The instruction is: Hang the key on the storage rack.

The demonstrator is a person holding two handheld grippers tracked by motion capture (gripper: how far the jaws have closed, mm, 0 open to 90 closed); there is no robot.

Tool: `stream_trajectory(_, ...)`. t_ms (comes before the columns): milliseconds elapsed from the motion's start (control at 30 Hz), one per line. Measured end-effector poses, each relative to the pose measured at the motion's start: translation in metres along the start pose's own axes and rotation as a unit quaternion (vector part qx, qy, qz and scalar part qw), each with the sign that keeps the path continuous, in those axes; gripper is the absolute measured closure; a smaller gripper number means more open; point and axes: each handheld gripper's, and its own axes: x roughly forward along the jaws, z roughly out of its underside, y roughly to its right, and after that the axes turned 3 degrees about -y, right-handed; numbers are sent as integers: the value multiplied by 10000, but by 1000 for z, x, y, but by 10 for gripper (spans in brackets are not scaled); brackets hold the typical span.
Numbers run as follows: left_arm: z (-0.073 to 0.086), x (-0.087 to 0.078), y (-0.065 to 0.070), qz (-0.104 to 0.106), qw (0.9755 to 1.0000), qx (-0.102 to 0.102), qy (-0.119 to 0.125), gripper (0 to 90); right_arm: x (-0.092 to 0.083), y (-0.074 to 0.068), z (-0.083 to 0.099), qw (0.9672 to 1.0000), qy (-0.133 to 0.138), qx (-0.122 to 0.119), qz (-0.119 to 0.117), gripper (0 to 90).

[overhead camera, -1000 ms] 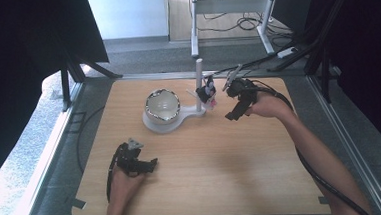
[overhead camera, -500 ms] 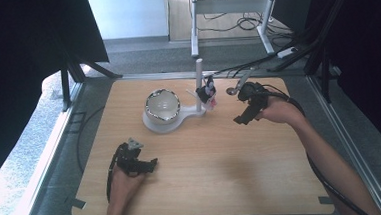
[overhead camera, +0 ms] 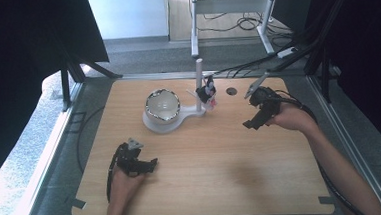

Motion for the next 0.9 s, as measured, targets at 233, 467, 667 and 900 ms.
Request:
stream_trajectory(233,0,0,0,-1,10000,1,0,0,-4,-1,19,9999,77,83,41,38)
stream_trajectory(467,0,0,0,-2,10000,1,3,1,-6,-3,39,9996,146,197,134,43)
stream_trajectory(667,0,0,0,-3,10000,0,4,1,-7,-6,55,9991,223,295,219,44)
stream_trajectory(900,0,0,0,-1,10000,-1,2,1,-1,-11,71,9985,277,396,259,41)
